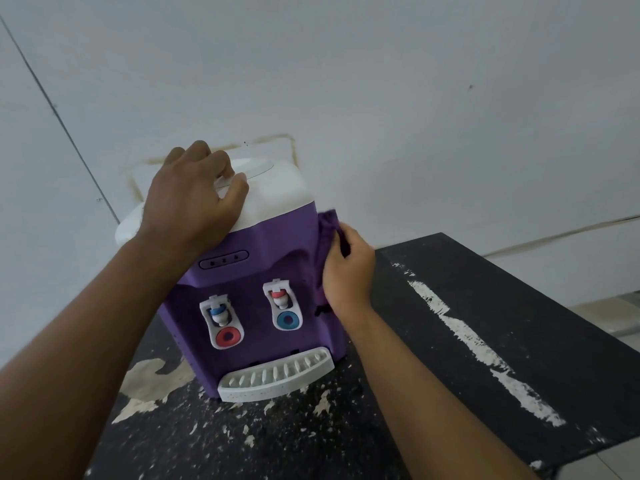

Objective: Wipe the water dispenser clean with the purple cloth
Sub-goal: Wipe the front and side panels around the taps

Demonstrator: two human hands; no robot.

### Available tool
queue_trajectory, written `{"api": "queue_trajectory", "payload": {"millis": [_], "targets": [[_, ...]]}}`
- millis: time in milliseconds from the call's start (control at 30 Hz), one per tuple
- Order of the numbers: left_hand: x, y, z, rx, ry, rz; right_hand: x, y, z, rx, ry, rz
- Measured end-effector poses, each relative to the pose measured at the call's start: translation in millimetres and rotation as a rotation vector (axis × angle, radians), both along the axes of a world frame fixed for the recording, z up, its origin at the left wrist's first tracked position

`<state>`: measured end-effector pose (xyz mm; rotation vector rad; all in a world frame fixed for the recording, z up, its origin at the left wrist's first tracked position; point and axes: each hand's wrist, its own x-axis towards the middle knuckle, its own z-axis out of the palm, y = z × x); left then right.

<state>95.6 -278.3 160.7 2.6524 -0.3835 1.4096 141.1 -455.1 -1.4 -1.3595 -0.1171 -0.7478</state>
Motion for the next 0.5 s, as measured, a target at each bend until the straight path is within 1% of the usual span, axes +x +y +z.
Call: {"api": "queue_trajectory", "payload": {"millis": [100,167,200,267,367,433,500], "targets": [[-0.8,-1.3,-0.9,-0.004,-0.004,0.005,-14.0,2.9,-44.2,0.035,0.155,0.027],[-0.5,-1.7,-1.1,-0.001,-0.011,0.006,-30.5,12.4,-63.1,0.072,0.179,-0.025],[-0.1,-1.7,-1.1,0.002,-0.014,0.004,-36.2,17.7,-66.9,0.082,0.150,-0.066],[0.9,-1.3,-0.9,0.008,-0.021,0.002,-42.6,25.9,-58.8,0.097,0.030,-0.121],[2.0,0.2,-1.4,0.017,-0.025,0.000,-39.6,29.0,-25.7,0.095,-0.165,-0.102],[2.2,1.2,-1.6,0.018,-0.029,-0.002,-32.1,24.9,-8.5,0.096,-0.185,-0.088],[2.6,1.4,-1.6,0.024,-0.039,-0.006,-22.8,16.3,-7.0,0.127,-0.116,-0.054]]}}
